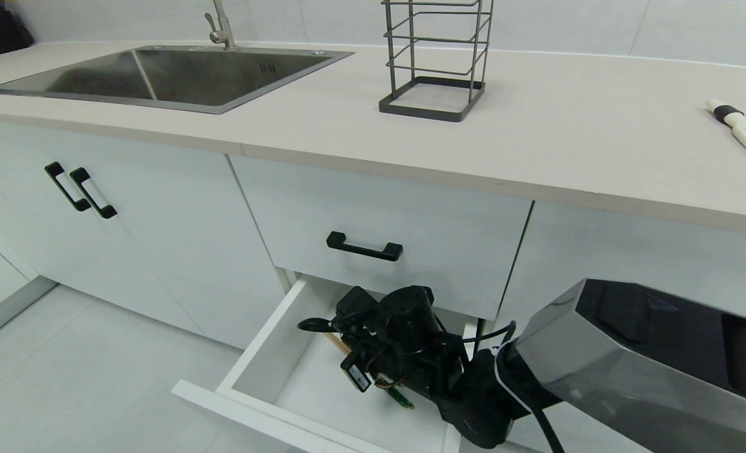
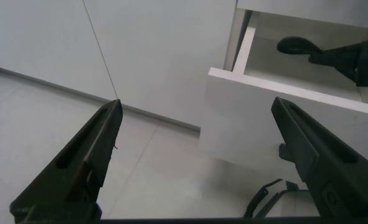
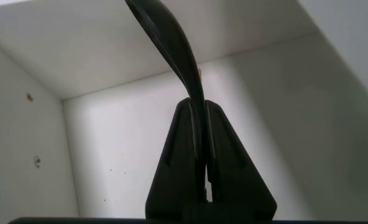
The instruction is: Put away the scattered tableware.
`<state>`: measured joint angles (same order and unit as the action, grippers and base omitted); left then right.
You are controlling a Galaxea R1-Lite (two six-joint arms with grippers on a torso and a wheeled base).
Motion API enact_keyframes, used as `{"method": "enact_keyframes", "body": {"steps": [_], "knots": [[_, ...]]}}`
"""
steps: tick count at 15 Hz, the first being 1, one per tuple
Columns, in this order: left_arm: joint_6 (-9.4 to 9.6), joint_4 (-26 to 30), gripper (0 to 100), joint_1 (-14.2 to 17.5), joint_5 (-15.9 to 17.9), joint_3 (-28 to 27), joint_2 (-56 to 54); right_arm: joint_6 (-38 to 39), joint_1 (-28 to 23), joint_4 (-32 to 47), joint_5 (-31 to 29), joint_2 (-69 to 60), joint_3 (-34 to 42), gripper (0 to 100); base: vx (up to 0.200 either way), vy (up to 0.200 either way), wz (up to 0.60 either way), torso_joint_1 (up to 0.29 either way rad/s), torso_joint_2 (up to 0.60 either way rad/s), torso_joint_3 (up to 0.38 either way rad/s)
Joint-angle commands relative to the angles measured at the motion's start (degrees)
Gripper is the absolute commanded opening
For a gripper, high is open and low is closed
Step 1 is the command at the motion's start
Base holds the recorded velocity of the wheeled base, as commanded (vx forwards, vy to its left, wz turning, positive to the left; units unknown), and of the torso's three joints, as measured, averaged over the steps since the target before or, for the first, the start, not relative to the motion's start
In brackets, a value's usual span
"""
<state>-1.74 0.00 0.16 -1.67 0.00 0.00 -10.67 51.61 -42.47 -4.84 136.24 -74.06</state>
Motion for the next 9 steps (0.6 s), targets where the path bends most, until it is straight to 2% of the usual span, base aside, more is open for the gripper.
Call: {"method": "enact_keyframes", "body": {"steps": [1, 9], "knots": [[-0.01, 0.00, 100, 0.02, 0.00, 0.00, 0.00, 0.12, -0.02, 1.95, 0.09, 2.89, -2.58, 0, 0.000, 0.000, 0.00, 0.000, 0.00, 0.000], [-0.01, 0.00, 100, 0.02, 0.00, 0.00, 0.00, 0.91, -0.02, 4.50, 0.09, 6.93, -6.36, 0, 0.000, 0.000, 0.00, 0.000, 0.00, 0.000]]}}
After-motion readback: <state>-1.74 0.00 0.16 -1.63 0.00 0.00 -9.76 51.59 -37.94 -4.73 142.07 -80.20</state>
